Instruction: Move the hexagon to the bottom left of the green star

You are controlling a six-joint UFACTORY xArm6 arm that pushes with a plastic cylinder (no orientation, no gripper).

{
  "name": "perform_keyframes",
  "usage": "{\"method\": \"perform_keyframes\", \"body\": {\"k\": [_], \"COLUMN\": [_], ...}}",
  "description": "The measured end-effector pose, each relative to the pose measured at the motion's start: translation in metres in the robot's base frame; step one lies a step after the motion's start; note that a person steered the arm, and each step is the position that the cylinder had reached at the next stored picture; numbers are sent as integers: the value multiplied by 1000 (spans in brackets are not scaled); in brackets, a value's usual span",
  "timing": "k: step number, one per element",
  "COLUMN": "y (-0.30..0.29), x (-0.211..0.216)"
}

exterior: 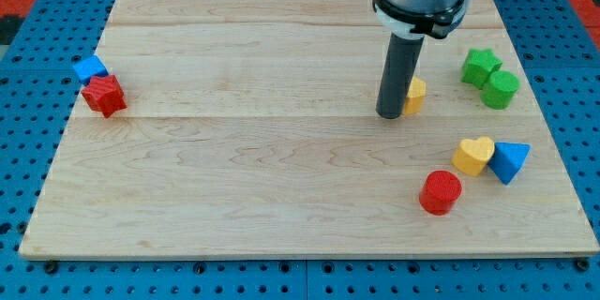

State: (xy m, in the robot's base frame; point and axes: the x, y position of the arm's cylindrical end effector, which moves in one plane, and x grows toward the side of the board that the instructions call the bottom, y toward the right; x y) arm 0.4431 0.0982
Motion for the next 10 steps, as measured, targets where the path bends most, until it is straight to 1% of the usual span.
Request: {"method": "perform_keyframes", "body": {"k": [1, 2, 3, 4, 5, 6, 7, 8, 9, 10], "y": [-10, 14, 28, 17, 36, 46, 47, 57, 61, 62], "x": [-5, -28, -32, -32, -38, -36, -10, -12, -29, -35]}}
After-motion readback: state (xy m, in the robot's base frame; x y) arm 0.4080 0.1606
